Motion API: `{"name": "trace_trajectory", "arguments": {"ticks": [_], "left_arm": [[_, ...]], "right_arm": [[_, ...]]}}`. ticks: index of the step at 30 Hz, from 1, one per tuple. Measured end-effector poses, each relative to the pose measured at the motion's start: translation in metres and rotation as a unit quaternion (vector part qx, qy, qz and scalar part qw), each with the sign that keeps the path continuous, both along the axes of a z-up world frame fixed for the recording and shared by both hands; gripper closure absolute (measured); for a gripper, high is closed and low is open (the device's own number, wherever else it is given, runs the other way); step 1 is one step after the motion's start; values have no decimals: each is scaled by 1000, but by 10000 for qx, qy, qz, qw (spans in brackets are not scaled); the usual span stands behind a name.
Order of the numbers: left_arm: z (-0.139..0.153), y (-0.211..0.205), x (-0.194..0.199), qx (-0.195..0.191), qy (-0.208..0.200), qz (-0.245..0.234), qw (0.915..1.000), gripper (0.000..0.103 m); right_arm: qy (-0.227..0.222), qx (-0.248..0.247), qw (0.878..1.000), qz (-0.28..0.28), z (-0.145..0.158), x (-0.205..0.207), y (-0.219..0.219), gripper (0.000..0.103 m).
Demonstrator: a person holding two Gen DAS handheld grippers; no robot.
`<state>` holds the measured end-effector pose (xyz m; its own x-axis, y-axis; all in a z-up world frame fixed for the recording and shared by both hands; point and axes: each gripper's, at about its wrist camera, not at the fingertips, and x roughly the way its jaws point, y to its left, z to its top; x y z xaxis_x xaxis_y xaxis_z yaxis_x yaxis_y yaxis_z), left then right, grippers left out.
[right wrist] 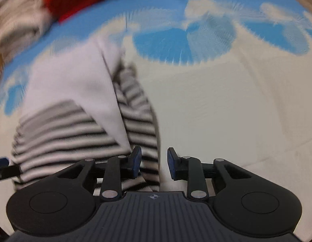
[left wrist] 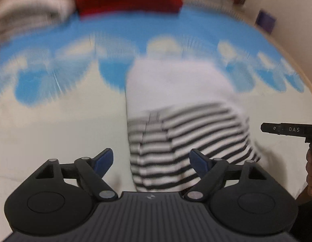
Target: Fold small clothes
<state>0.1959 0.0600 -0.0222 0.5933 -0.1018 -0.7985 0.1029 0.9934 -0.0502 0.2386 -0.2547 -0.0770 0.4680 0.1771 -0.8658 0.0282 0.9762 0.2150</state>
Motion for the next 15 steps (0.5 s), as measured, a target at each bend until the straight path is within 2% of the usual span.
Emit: {"name": "trace_trajectory", "arguments": {"ticks": [1, 2, 3, 4, 6, 7, 11, 15], "left_arm": [[16, -4, -17, 116, -317, 22, 9994, 13], [28, -8, -33, 169, -528, 63, 9984, 6], [36, -10, -48, 180, -687, 131, 9974, 0], [42, -12, -65, 167, -824, 227, 9962, 0], [47, -17, -97, 72, -899, 400, 9951, 0], [46, -21, -113, -6, -870, 445, 9952, 0], [33, -35, -164, -58, -678, 736, 9950, 0], [19, -40, -194, -158, -664, 979, 9929, 0]], "right_arm": [[-256, 26, 9997, -38, 12, -8, -2, 72], [-539, 38, 9985, -41, 25, -18, -3, 71], [-804, 41, 9967, 21, 39, -29, -2, 66], [-1024, 14, 9947, 105, 52, -41, -1, 58], [-1509, -103, 9882, 238, 76, -70, 5, 47], [-1699, -140, 9849, 286, 84, -84, 5, 45], [-2063, -229, 9771, 466, 103, -148, 13, 44], [-2030, -349, 9779, 349, 105, -199, 20, 42]]}}
